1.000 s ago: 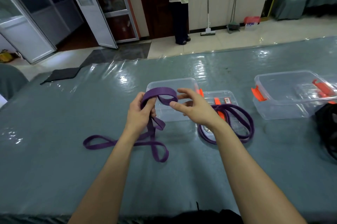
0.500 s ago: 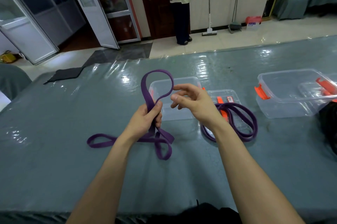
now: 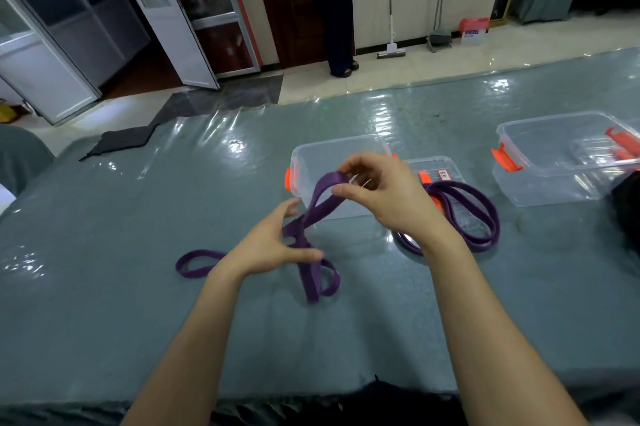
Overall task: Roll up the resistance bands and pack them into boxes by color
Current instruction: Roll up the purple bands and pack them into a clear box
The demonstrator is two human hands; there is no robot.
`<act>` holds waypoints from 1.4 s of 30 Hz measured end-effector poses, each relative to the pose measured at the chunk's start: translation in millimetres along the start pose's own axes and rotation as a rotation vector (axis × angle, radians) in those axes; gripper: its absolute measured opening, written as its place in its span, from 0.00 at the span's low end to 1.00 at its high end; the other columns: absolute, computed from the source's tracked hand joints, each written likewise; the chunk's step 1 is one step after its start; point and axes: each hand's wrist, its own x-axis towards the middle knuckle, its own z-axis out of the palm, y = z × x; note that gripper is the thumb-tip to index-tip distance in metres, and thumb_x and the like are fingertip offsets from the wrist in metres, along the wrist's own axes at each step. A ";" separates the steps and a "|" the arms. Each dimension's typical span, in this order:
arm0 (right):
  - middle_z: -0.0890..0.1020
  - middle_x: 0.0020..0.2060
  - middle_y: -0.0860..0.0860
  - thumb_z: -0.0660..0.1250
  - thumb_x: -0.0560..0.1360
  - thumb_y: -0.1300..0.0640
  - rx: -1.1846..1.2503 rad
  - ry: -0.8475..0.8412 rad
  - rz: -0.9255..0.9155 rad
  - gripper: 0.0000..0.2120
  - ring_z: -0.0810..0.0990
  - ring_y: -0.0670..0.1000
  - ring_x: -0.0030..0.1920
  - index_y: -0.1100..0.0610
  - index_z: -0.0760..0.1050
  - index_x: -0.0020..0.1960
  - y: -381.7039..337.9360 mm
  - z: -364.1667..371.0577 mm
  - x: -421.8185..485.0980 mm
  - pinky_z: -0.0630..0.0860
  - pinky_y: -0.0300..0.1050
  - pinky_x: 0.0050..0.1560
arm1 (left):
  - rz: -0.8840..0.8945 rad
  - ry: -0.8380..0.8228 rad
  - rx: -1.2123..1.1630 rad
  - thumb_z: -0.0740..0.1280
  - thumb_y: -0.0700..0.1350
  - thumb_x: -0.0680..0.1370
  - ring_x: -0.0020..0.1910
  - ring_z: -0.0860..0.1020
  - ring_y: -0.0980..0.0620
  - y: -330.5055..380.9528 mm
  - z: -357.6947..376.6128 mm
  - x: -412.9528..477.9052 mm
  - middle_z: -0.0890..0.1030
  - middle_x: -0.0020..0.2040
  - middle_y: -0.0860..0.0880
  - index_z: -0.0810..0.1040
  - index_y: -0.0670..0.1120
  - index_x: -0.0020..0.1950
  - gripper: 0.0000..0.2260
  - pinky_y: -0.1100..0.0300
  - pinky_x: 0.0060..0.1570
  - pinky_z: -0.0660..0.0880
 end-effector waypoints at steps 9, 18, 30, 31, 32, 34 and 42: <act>0.87 0.46 0.53 0.79 0.78 0.59 0.101 0.049 -0.031 0.08 0.86 0.56 0.45 0.56 0.85 0.56 -10.6 -21.3 -11.9 0.83 0.54 0.48 | 0.377 0.168 -0.349 0.73 0.49 0.79 0.46 0.84 0.53 68.1 44.2 17.8 0.85 0.49 0.53 0.78 0.58 0.67 0.17 0.54 0.50 0.80; 0.86 0.47 0.51 0.76 0.80 0.59 0.195 -0.084 0.055 0.08 0.88 0.59 0.49 0.51 0.86 0.58 16.3 -78.1 -7.2 0.85 0.51 0.55 | 0.401 0.167 0.192 0.67 0.51 0.87 0.53 0.83 0.55 107.9 30.4 31.3 0.86 0.56 0.54 0.77 0.55 0.73 0.14 0.59 0.56 0.76; 0.84 0.46 0.59 0.77 0.70 0.69 0.628 -0.154 0.225 0.13 0.86 0.57 0.47 0.59 0.87 0.53 49.4 -120.8 5.2 0.84 0.49 0.53 | 0.305 0.036 -0.230 0.70 0.39 0.85 0.69 0.83 0.50 110.8 80.7 54.2 0.87 0.64 0.49 0.79 0.46 0.74 0.17 0.54 0.73 0.76; 0.85 0.42 0.57 0.75 0.72 0.71 0.666 -0.157 0.270 0.12 0.85 0.56 0.46 0.62 0.86 0.54 52.8 -123.5 7.7 0.84 0.49 0.52 | 0.307 0.054 -0.254 0.68 0.40 0.86 0.67 0.84 0.49 113.4 86.4 55.2 0.87 0.63 0.48 0.79 0.46 0.73 0.15 0.55 0.71 0.77; 0.85 0.40 0.55 0.74 0.74 0.72 0.690 -0.148 0.325 0.12 0.85 0.55 0.44 0.63 0.85 0.56 55.7 -126.3 10.2 0.85 0.48 0.50 | 0.310 0.076 -0.265 0.67 0.41 0.87 0.65 0.85 0.48 116.1 91.2 56.2 0.87 0.61 0.46 0.79 0.46 0.72 0.14 0.54 0.69 0.79; 0.87 0.42 0.57 0.72 0.76 0.70 0.736 -0.134 0.429 0.10 0.86 0.54 0.44 0.64 0.84 0.57 61.6 -131.6 12.8 0.85 0.45 0.47 | 0.320 0.130 -0.244 0.67 0.42 0.87 0.59 0.86 0.51 119.5 97.7 59.6 0.87 0.57 0.47 0.80 0.51 0.70 0.12 0.54 0.65 0.80; 0.86 0.49 0.59 0.78 0.74 0.55 0.930 -0.182 0.559 0.11 0.87 0.55 0.48 0.61 0.85 0.52 82.8 -134.6 16.9 0.86 0.47 0.50 | 0.407 0.231 0.023 0.73 0.45 0.83 0.49 0.83 0.60 123.8 95.6 71.6 0.84 0.51 0.65 0.78 0.60 0.77 0.23 0.74 0.67 0.69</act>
